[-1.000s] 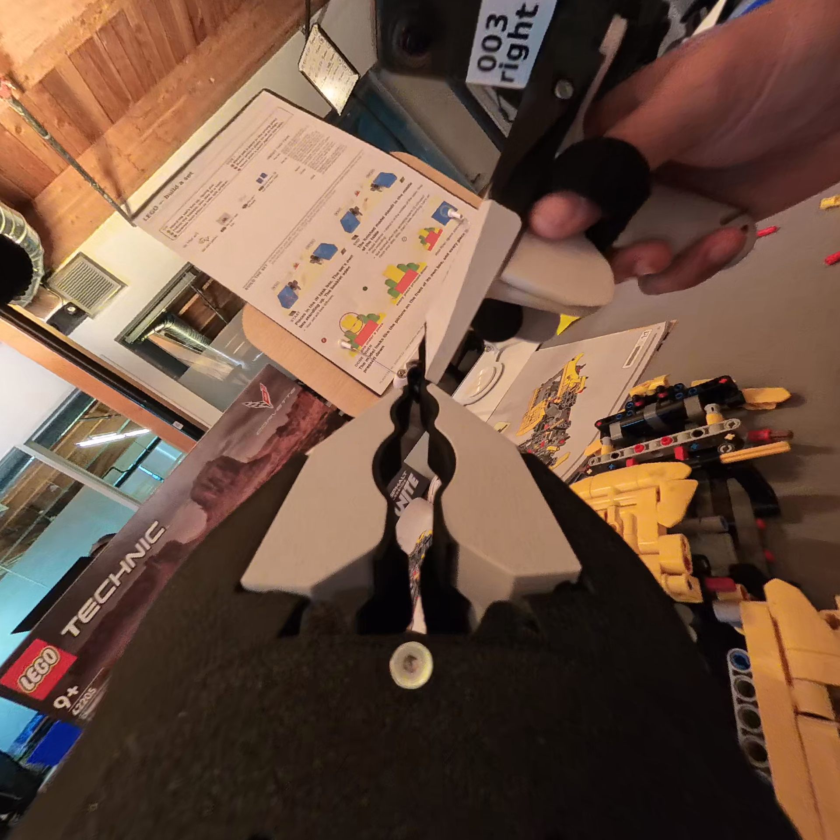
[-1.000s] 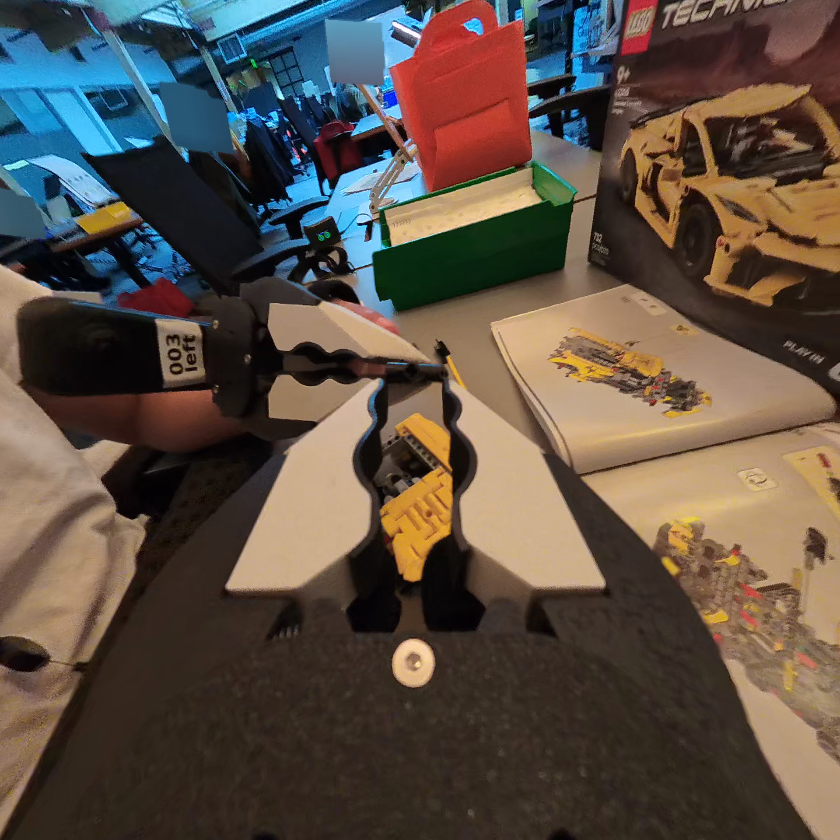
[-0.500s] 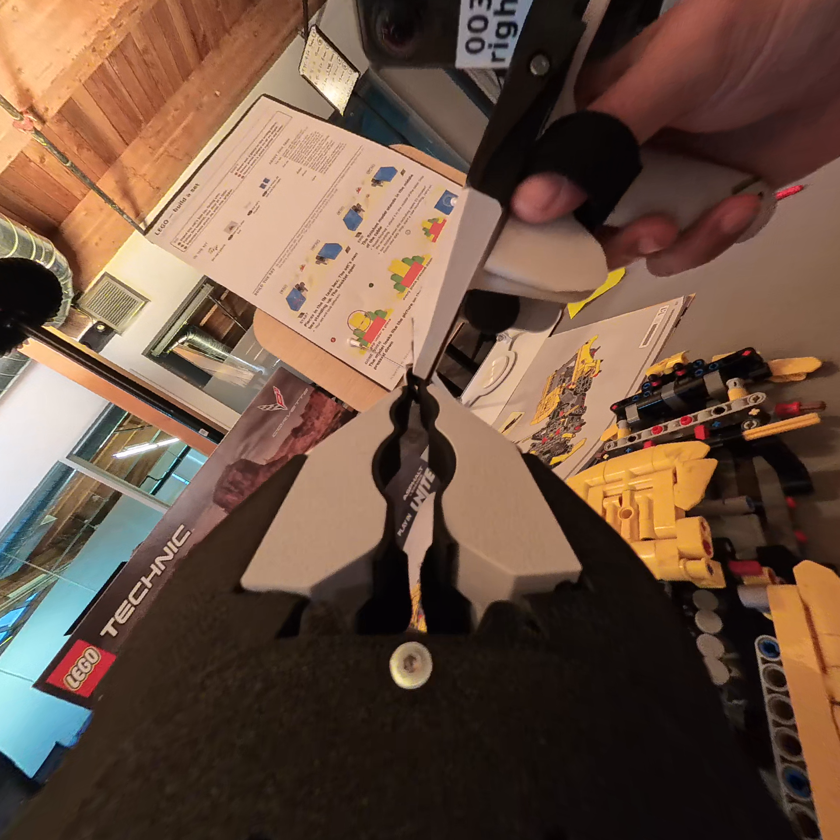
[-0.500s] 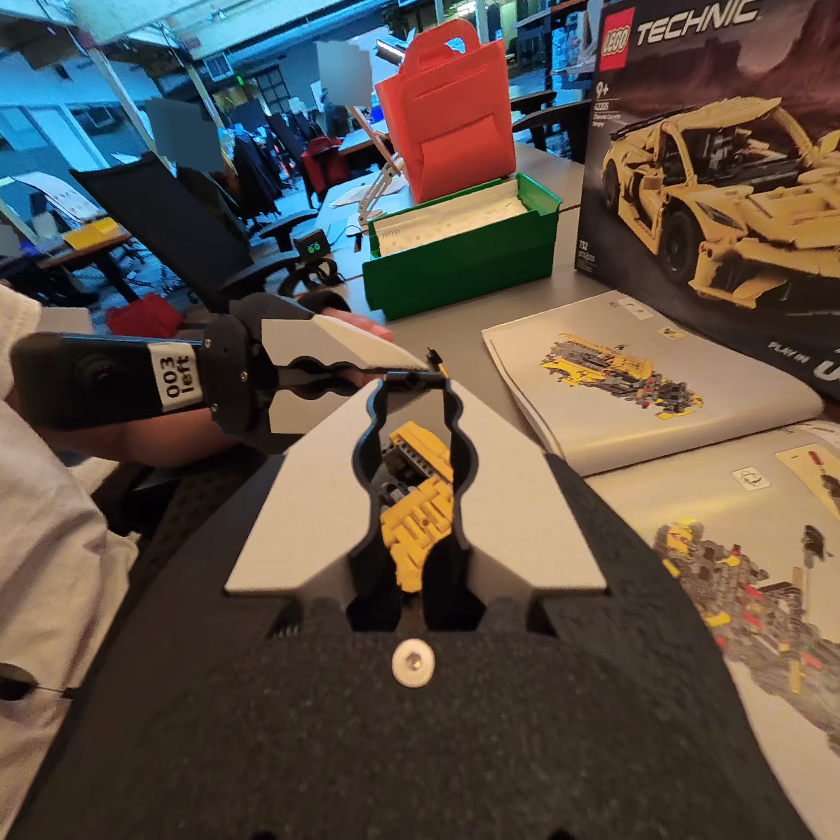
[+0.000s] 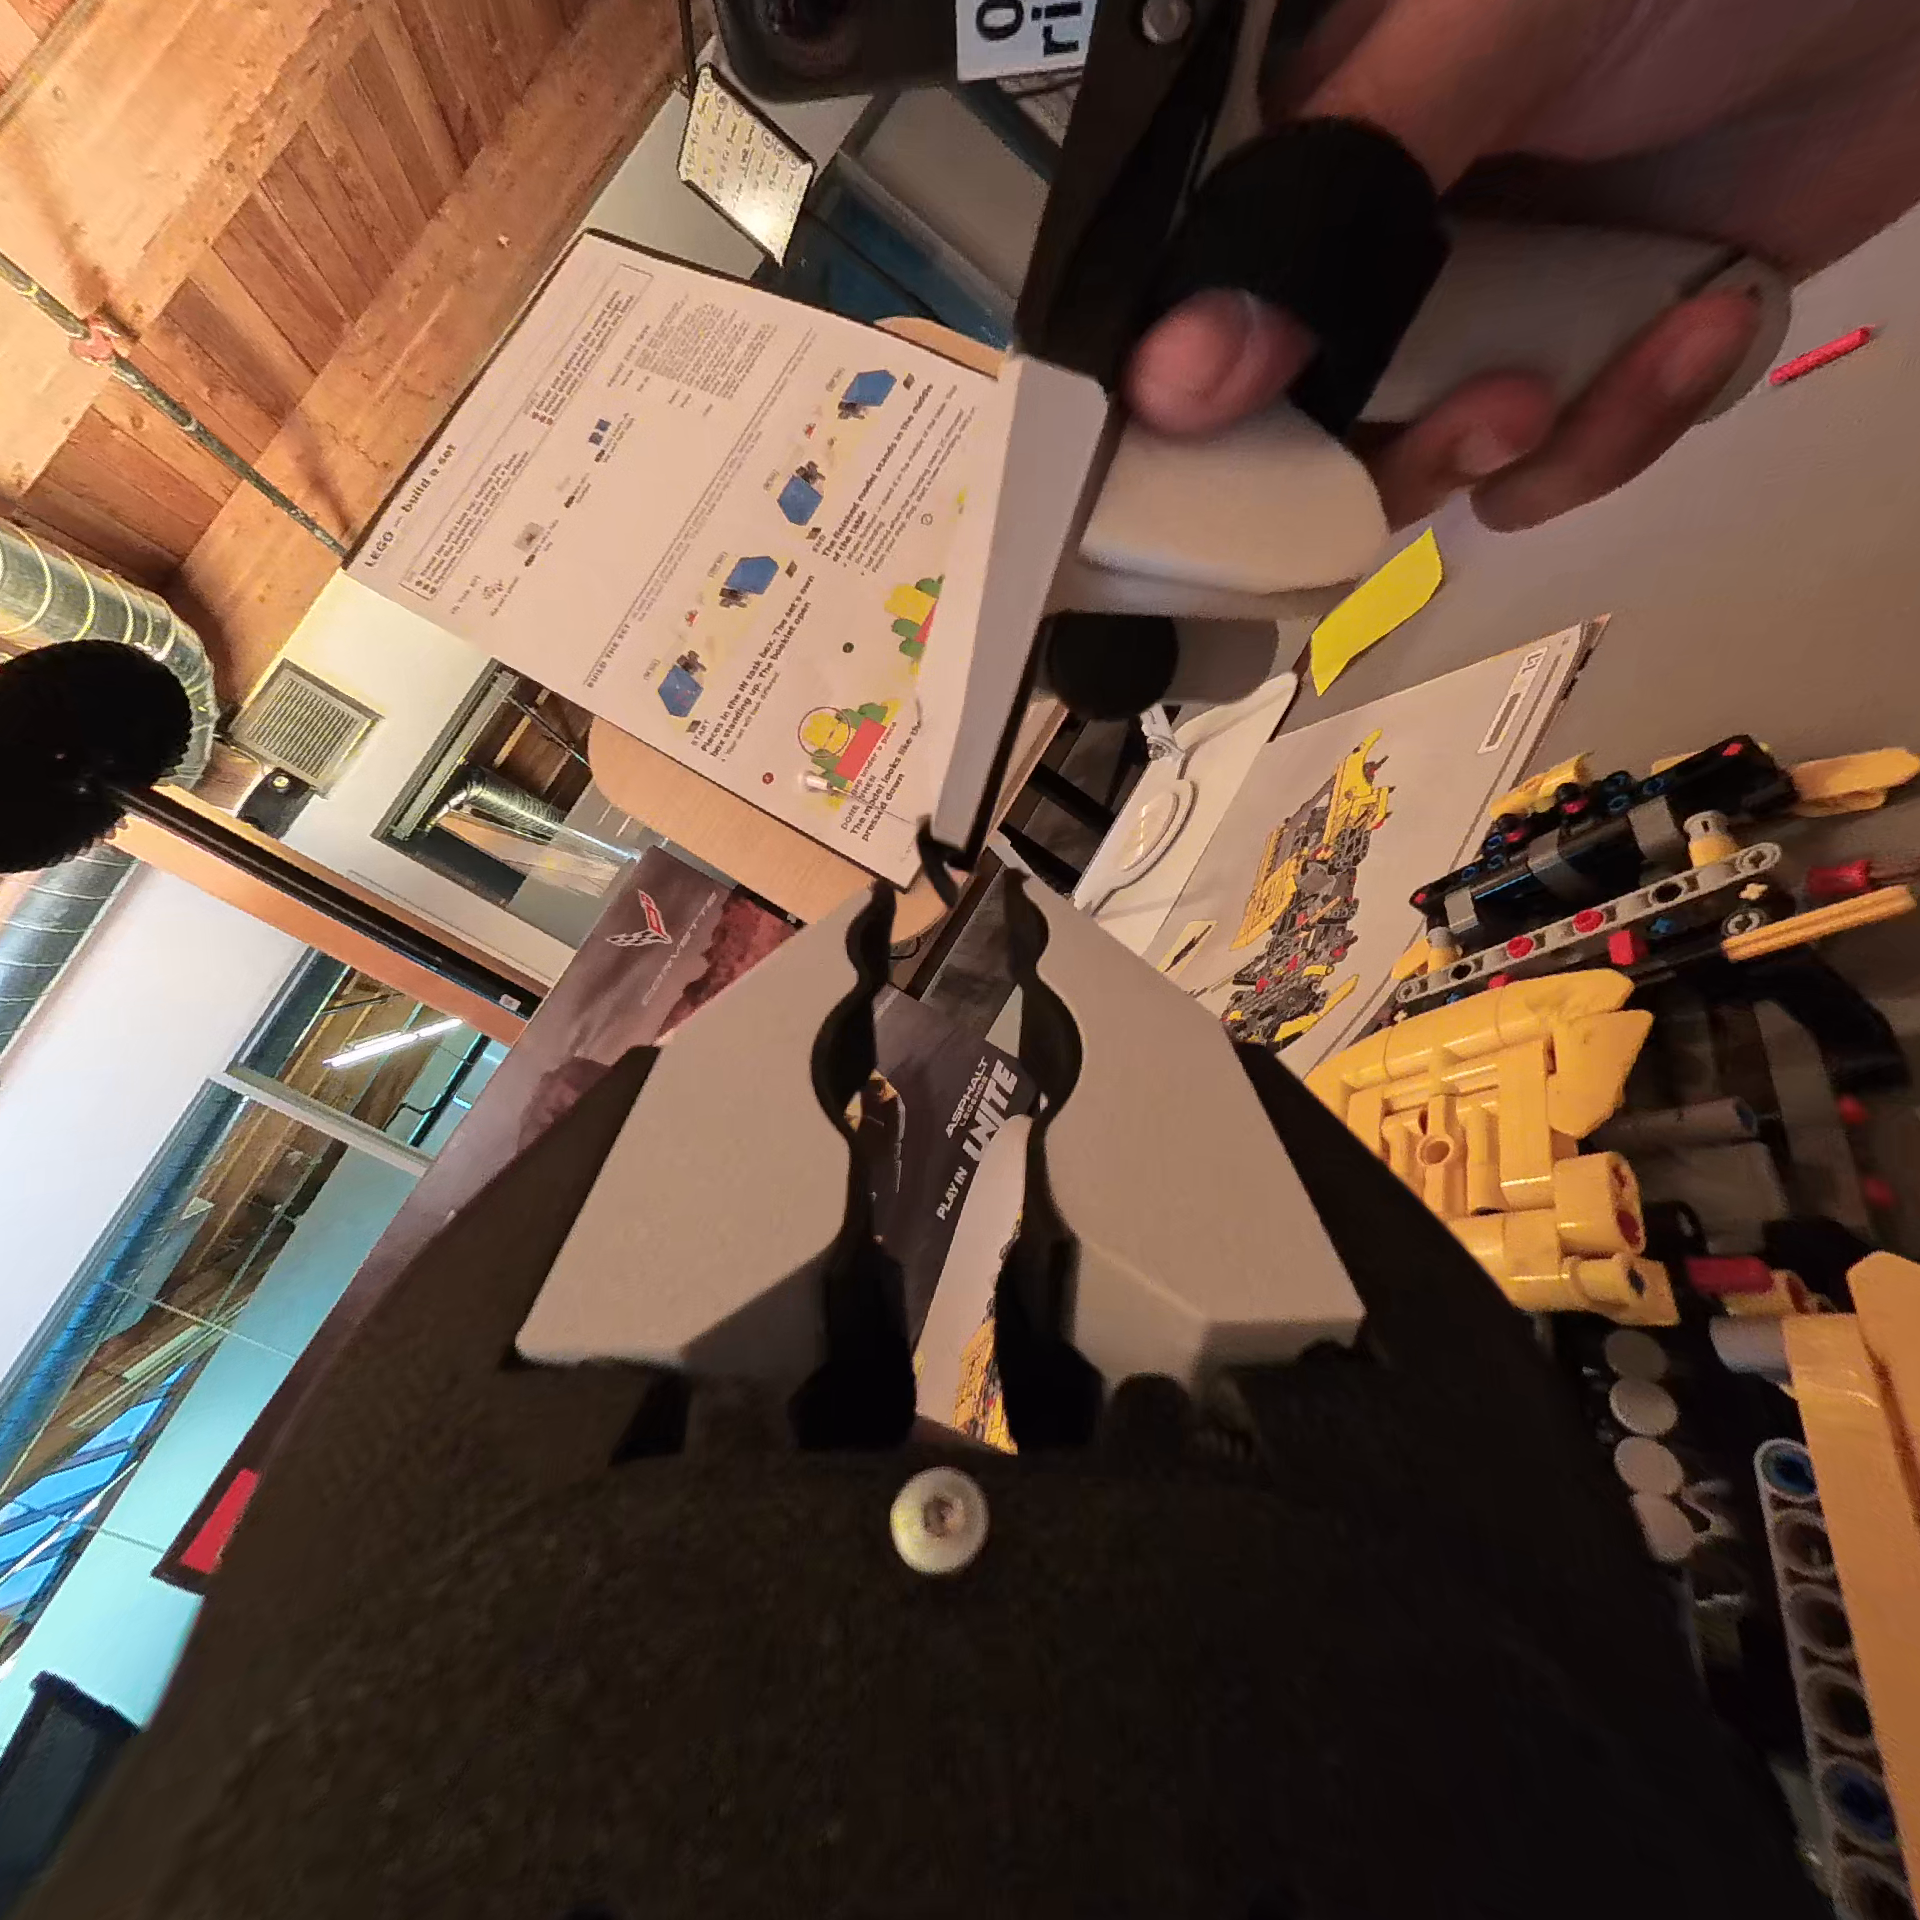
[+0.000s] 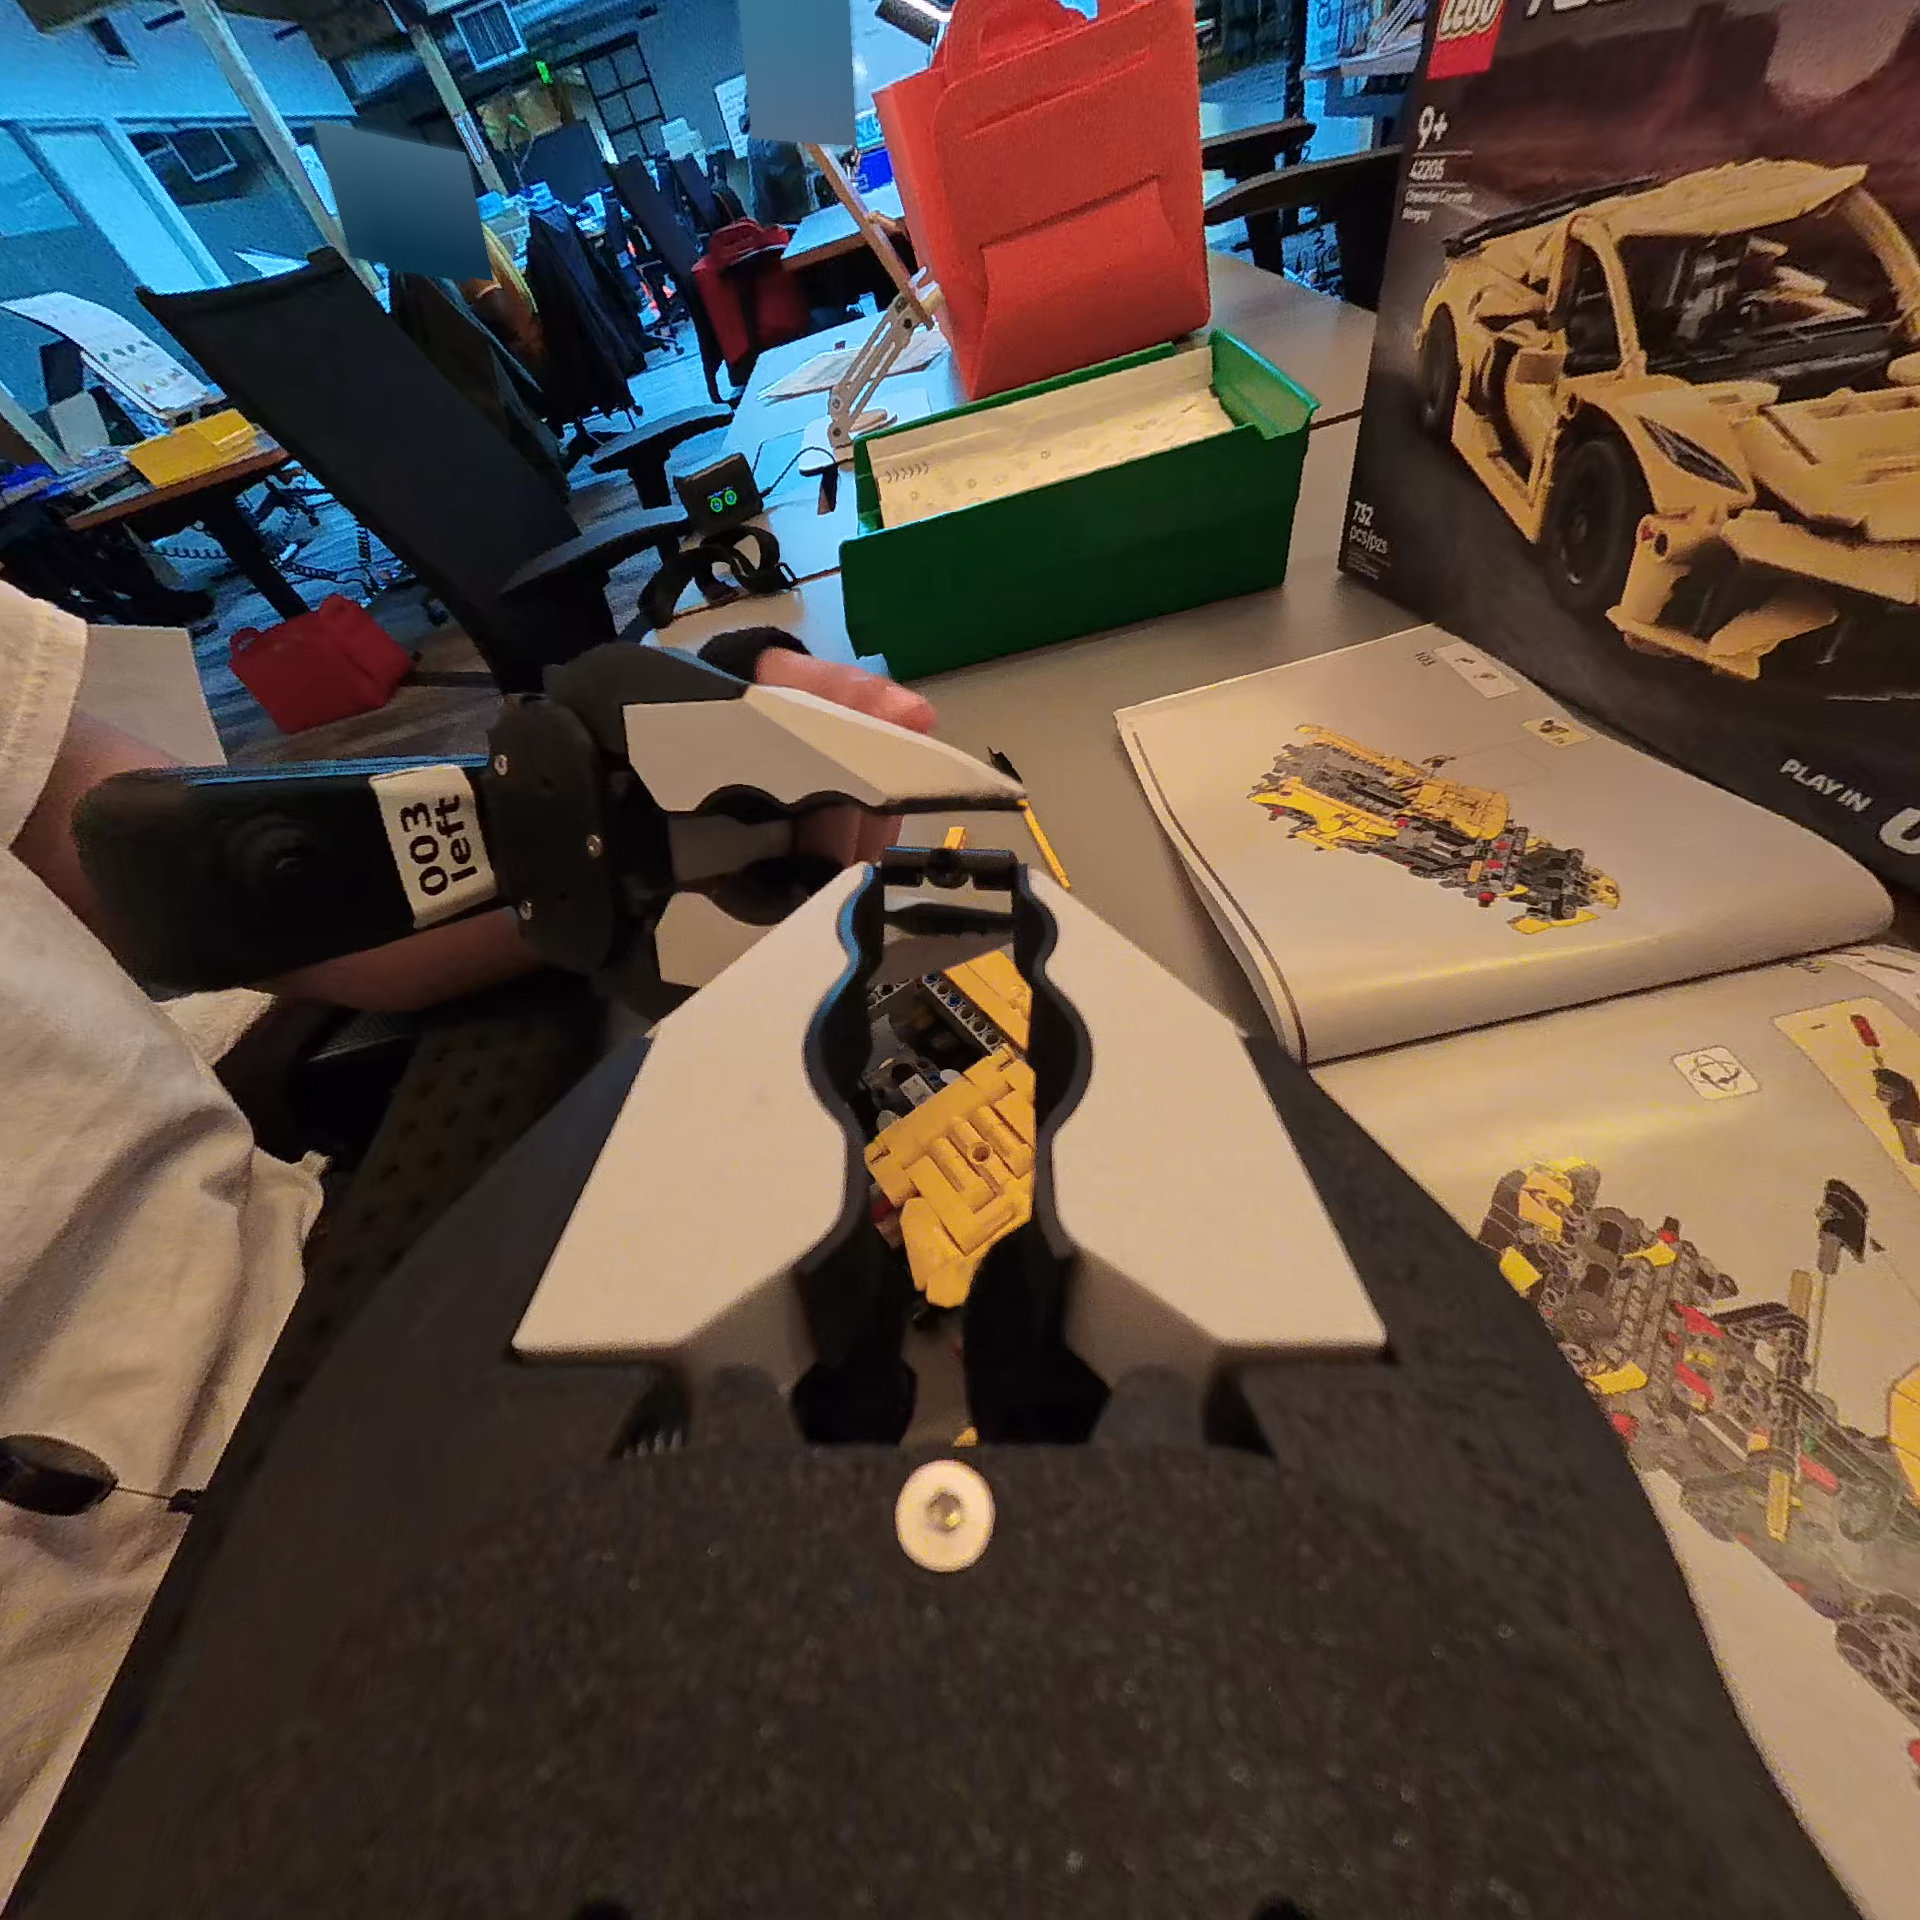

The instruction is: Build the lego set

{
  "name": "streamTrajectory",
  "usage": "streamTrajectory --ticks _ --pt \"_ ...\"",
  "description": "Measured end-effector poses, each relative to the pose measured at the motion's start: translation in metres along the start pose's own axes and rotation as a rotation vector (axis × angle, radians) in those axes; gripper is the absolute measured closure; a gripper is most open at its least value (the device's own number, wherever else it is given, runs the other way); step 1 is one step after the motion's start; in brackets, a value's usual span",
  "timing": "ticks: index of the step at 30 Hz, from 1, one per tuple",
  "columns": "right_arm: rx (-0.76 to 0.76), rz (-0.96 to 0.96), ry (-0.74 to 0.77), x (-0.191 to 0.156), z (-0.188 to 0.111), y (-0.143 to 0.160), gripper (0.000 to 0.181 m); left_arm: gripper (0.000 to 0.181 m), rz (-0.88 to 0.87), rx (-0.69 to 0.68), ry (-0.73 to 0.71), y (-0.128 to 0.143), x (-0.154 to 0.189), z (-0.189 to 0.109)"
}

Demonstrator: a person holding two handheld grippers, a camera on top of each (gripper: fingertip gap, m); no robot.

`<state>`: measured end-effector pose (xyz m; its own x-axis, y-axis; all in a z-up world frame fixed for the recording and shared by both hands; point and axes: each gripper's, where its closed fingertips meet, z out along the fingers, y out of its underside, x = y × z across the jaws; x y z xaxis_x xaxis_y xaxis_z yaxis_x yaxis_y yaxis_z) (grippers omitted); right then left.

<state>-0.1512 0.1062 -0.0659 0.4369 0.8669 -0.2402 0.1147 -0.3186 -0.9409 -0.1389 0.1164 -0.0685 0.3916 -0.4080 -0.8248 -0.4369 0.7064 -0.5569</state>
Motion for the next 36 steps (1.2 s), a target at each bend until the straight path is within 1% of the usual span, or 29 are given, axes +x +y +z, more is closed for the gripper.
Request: streamTrajectory --ticks 3,5,7,9,14,16,17,18,20,23,25,28,30,33,36 --pt "-0.022 -0.009 0.006 -0.001 0.004 0.003 0.158 0.163 0.021 0.016 -0.020 -0.004 -0.001 -0.001" --pt "-0.018 -0.017 0.014 -0.001 0.004 0.002 0.158 0.172 0.021 0.013 -0.010 -0.004 0.001 -0.001" --pt "-0.025 -0.024 0.013 -0.002 0.002 0.003 0.158 0.174 0.023 0.017 -0.001 -0.005 0.002 -0.001" --pt "-0.039 -0.037 0.025 0.000 0.002 0.005 0.157 0.175 -0.006 0.011 0.022 -0.004 0.004 -0.001" --pt "-0.008 -0.008 -0.002 -0.003 0.002 0.001 0.154 0.176 0.037 0.006 -0.004 -0.005 0.002 -0.001" --pt "0.002 -0.010 -0.013 -0.005 0.001 0.000 0.155 0.176 0.018 0.019 0.001 -0.007 0.000 -0.003" --pt "0.014 -0.004 -0.029 -0.008 0.000 -0.003 0.155 0.176 -0.039 0.036 0.014 -0.010 -0.002 -0.004" --pt "0.032 0.006 -0.058 -0.011 -0.002 -0.006 0.155 0.176 -0.136 0.066 0.040 -0.014 -0.004 -0.006" --pt "0.107 0.030 -0.109 -0.017 -0.012 -0.020 0.153 0.176 -0.389 0.154 0.104 -0.026 -0.016 -0.013" --pt "0.233 0.032 -0.159 -0.021 -0.033 -0.040 0.155 0.176 -0.822 0.347 0.235 -0.043 -0.041 -0.028" --pt "0.289 0.022 -0.190 -0.027 -0.040 -0.048 0.155 0.176 -1.014 0.456 0.315 -0.049 -0.053 -0.037" --pt "0.329 0.019 -0.273 -0.043 -0.042 -0.056 0.157 0.176 -1.203 0.552 0.412 -0.053 -0.062 -0.044" --pt "0.317 0.027 -0.298 -0.048 -0.037 -0.055 0.157 0.176 -1.298 0.602 0.462 -0.055 -0.067 -0.048" --pt "0.276 0.010 -0.270 -0.045 -0.028 -0.047 0.159 0.176 -1.415 0.682 0.525 -0.057 -0.076 -0.055" --pt "0.287 -0.005 -0.194 -0.034 -0.025 -0.047 0.159 0.177 -1.539 0.743 0.553 -0.050 -0.087 -0.059"
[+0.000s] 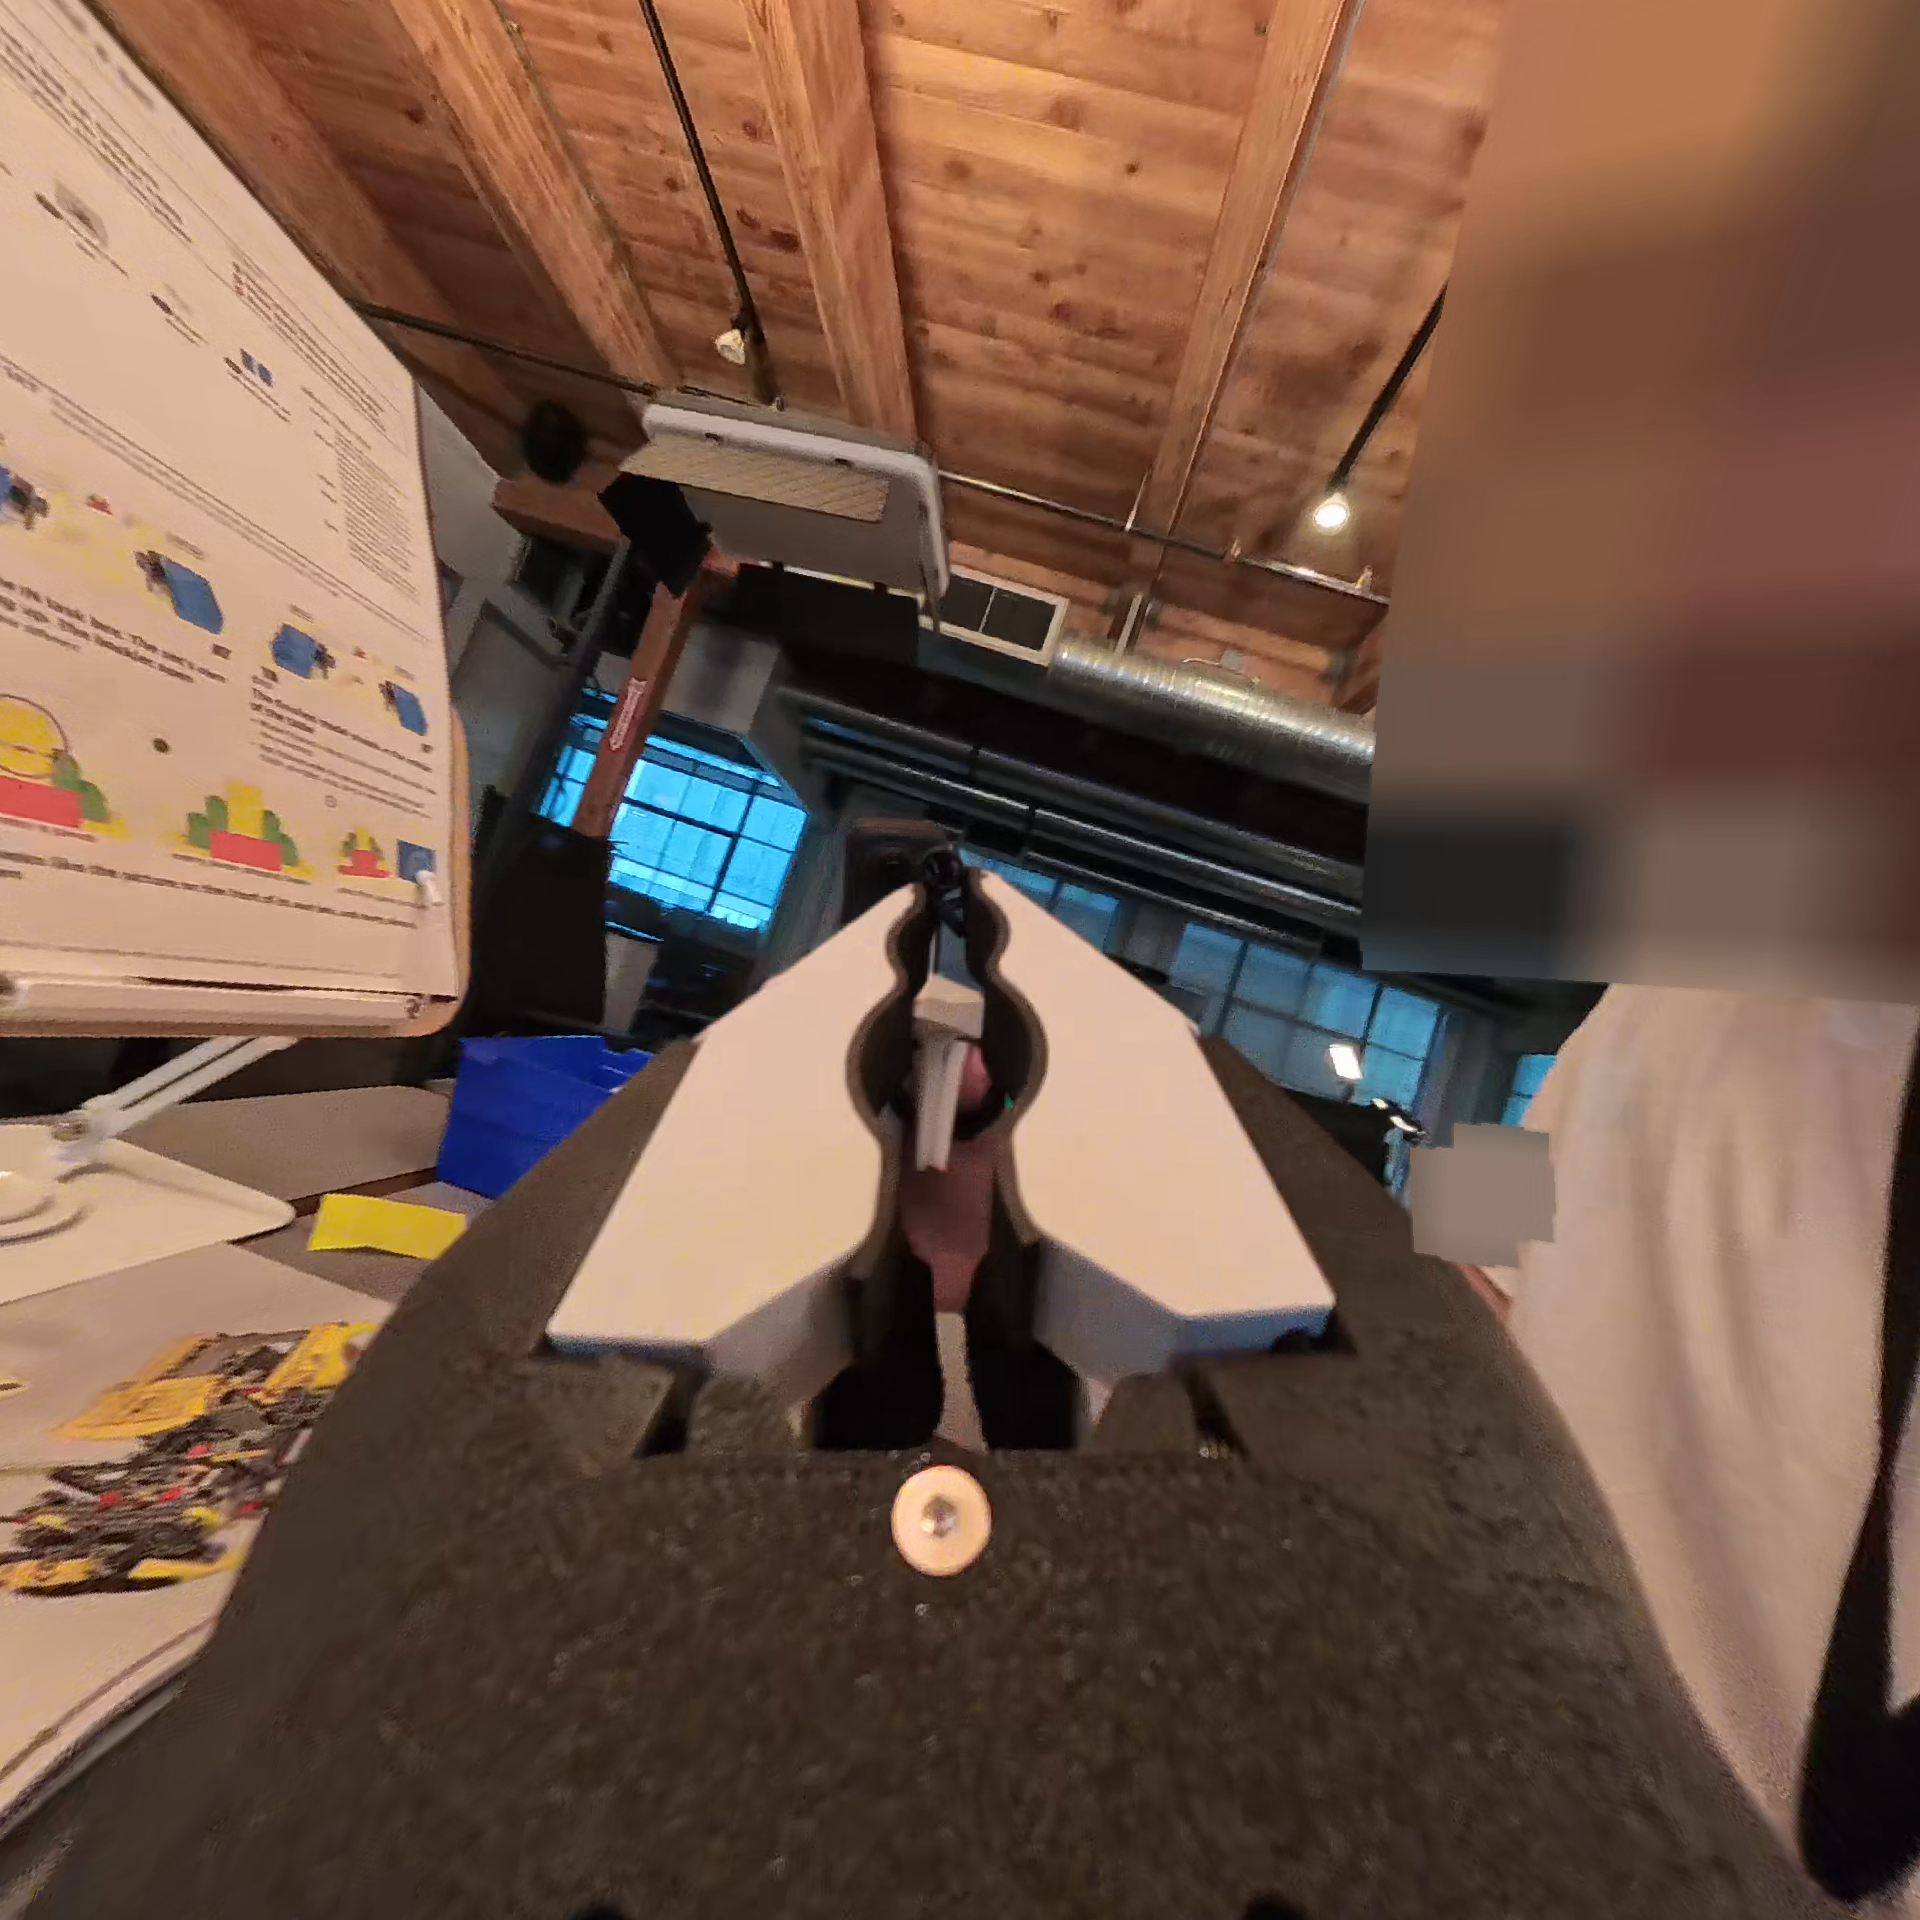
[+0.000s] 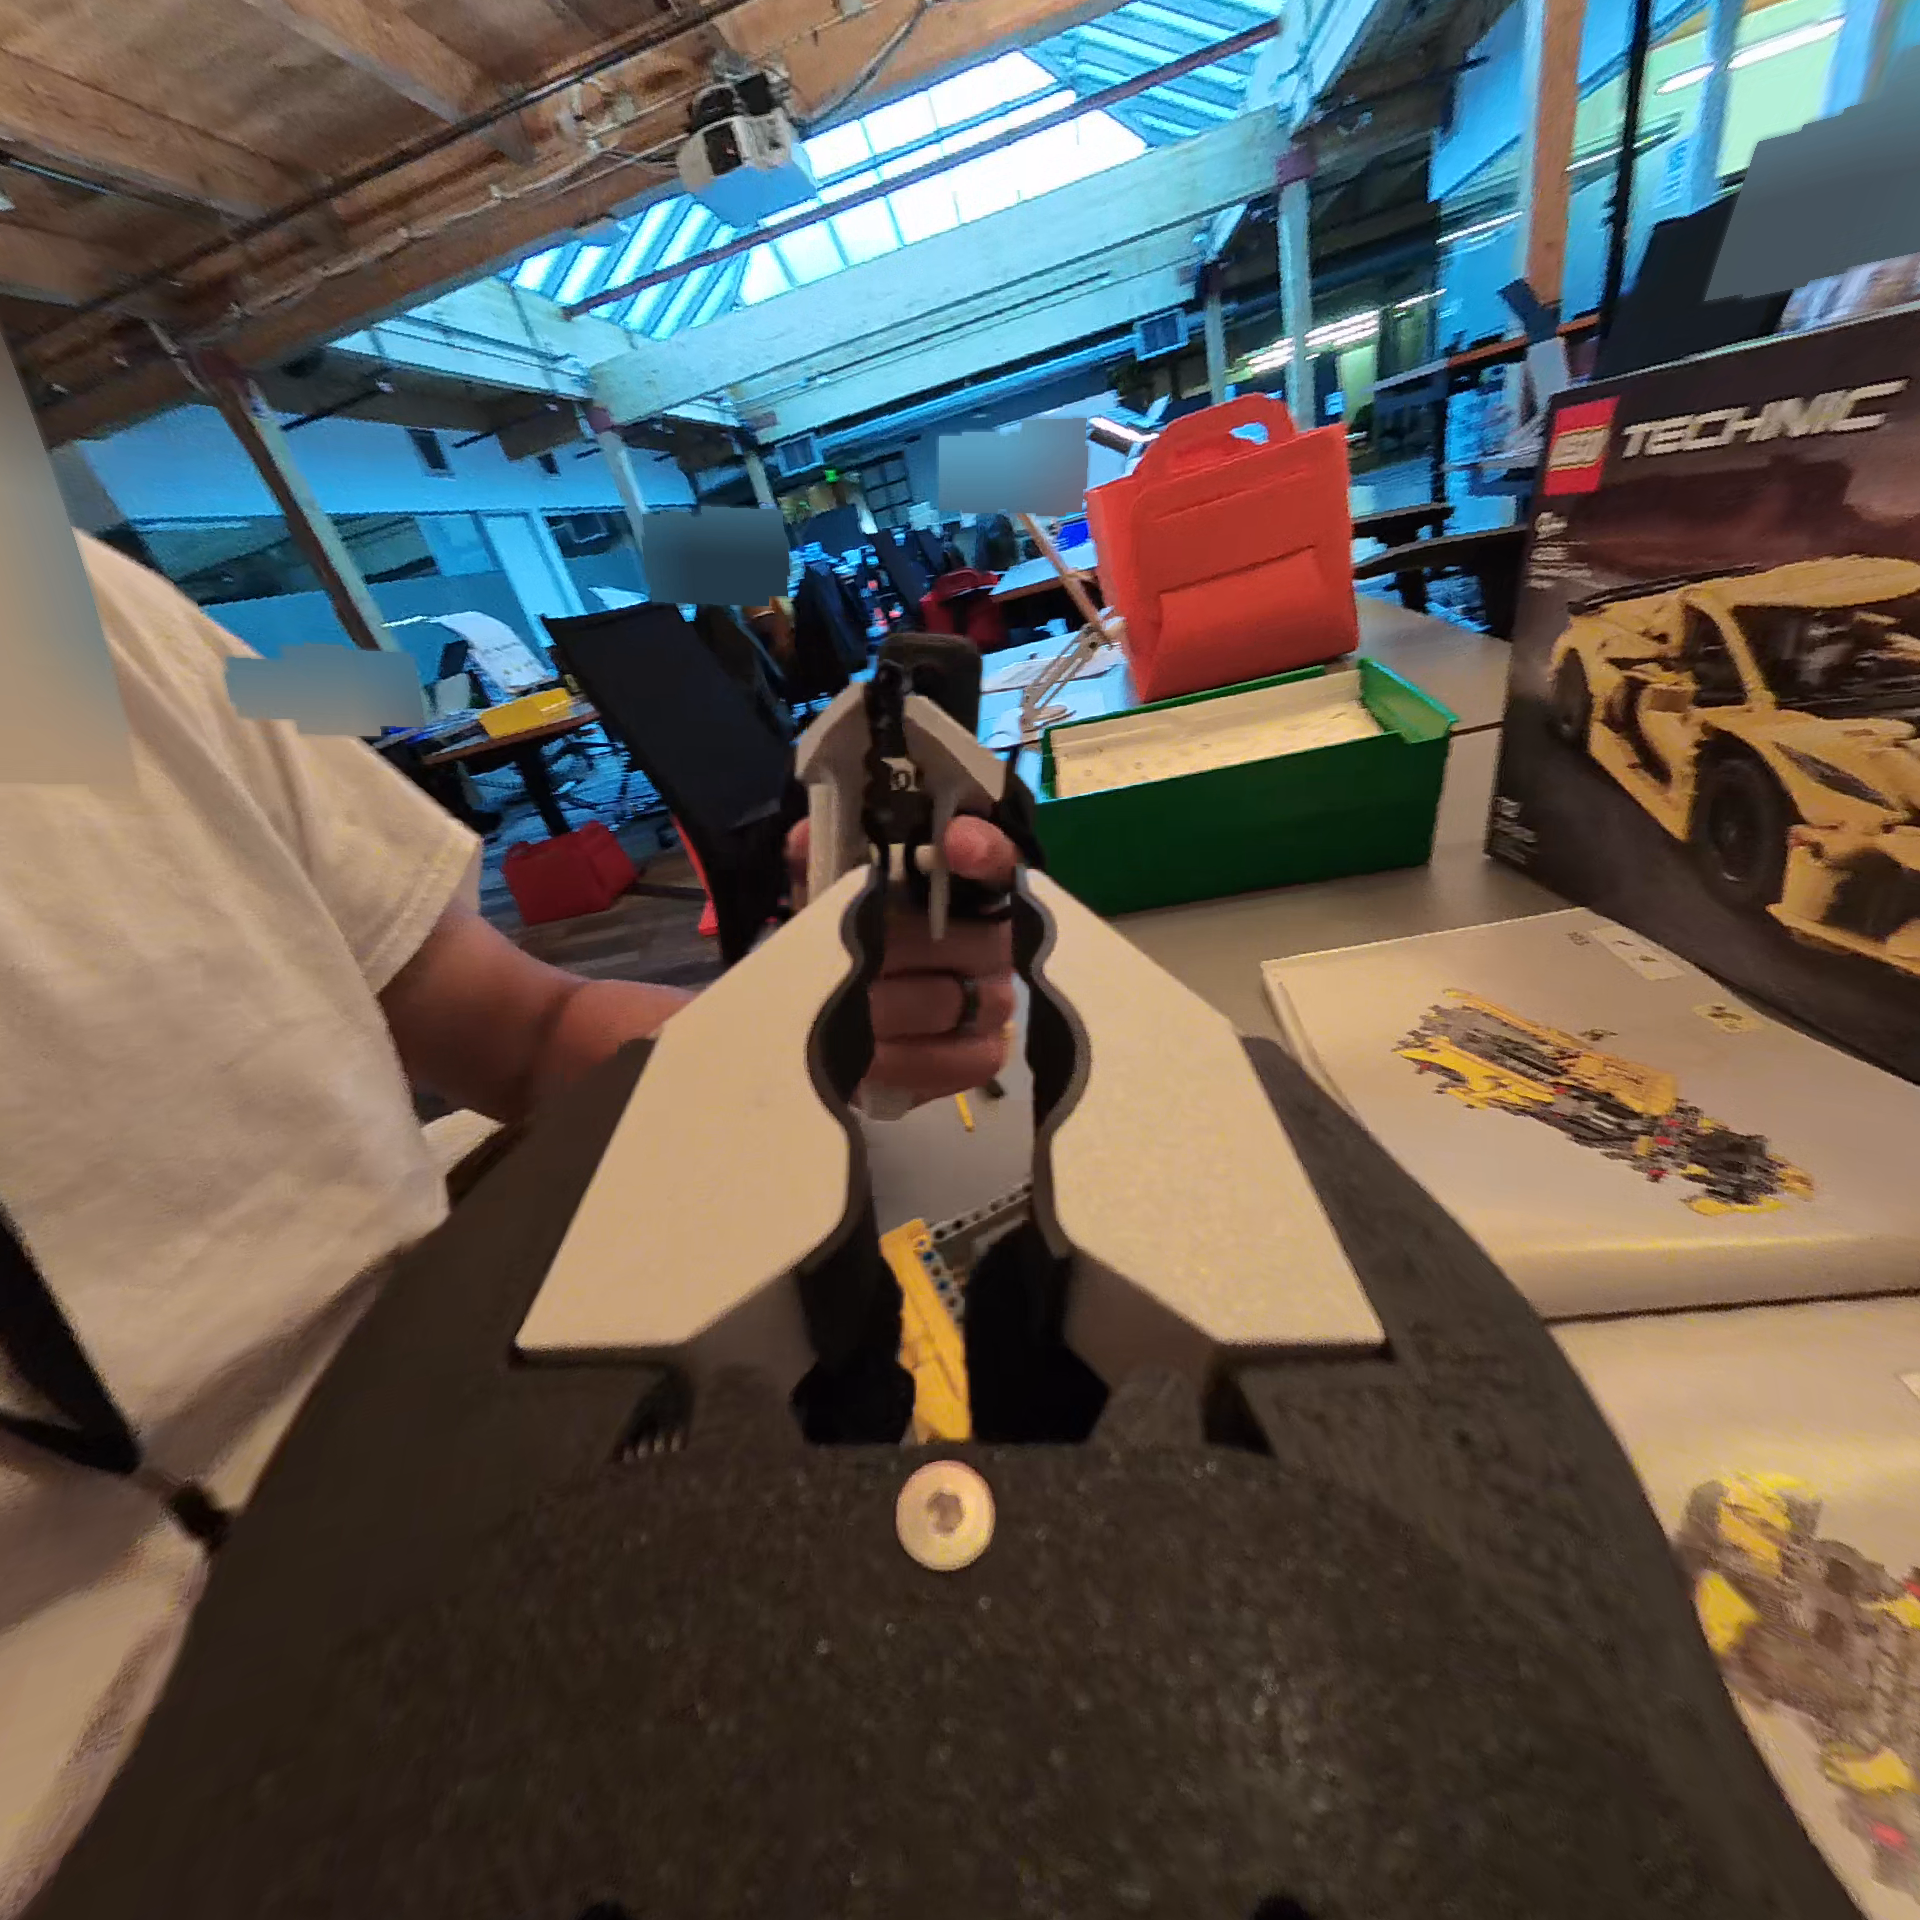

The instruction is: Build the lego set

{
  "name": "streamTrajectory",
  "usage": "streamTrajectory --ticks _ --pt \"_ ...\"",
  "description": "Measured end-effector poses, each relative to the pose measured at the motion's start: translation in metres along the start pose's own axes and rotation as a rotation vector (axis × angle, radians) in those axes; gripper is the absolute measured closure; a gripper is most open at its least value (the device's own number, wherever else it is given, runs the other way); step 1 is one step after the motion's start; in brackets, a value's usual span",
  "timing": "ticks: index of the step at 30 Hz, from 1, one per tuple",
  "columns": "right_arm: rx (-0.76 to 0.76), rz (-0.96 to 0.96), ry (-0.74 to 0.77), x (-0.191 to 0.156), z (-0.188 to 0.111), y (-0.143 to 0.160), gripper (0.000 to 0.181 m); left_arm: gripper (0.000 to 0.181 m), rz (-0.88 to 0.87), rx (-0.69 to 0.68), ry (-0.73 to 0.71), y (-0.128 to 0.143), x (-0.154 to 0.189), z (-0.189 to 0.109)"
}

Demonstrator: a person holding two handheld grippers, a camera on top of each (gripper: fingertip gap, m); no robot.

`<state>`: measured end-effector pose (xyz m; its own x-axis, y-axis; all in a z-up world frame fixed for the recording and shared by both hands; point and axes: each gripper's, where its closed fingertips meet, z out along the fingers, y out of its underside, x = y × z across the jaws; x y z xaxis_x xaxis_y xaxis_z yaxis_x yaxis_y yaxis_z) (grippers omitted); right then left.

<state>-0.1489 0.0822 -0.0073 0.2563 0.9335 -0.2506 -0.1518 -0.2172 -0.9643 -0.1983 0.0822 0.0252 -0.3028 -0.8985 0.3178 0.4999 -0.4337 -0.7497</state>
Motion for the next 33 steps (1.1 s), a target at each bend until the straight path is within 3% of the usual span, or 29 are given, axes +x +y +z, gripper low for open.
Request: streamTrajectory --ticks 3,6,8,12,19,23,26,29,31,33 --pt "-0.046 -0.064 0.256 0.041 -0.012 0.006 0.159 0.176 -0.022 -0.003 -0.018 -0.002 -0.006 -0.003" --pt "-0.208 -0.197 0.689 0.109 -0.063 0.026 0.159 0.176 -0.023 -0.015 -0.081 -0.004 -0.020 -0.007" --pt "-0.288 -0.188 0.822 0.135 -0.091 0.042 0.158 0.176 -0.031 -0.028 -0.150 -0.004 -0.036 -0.013" --pt "-0.316 -0.051 0.855 0.155 -0.104 0.067 0.153 0.176 -0.076 -0.038 -0.231 -0.004 -0.063 -0.028" --pt "-0.389 -0.089 0.847 0.163 -0.099 0.087 0.149 0.176 -0.062 -0.111 -0.232 0.009 -0.072 -0.033" --pt "-0.348 -0.106 0.668 0.130 -0.082 0.065 0.149 0.176 -0.058 -0.138 -0.277 0.014 -0.081 -0.035" --pt "-0.383 -0.111 0.423 0.060 -0.067 0.058 0.150 0.176 -0.058 -0.140 -0.286 0.014 -0.083 -0.036" --pt "-0.591 -0.019 0.212 -0.017 -0.073 0.124 0.140 0.176 -0.074 -0.118 -0.252 0.009 -0.076 -0.034" --pt "-0.706 0.011 0.161 -0.052 -0.082 0.173 0.146 0.176 -0.050 -0.125 -0.239 0.007 -0.070 -0.032" --pt "-0.792 -0.025 0.179 -0.065 -0.089 0.208 0.150 0.176 -0.033 -0.139 -0.229 0.009 -0.066 -0.029"
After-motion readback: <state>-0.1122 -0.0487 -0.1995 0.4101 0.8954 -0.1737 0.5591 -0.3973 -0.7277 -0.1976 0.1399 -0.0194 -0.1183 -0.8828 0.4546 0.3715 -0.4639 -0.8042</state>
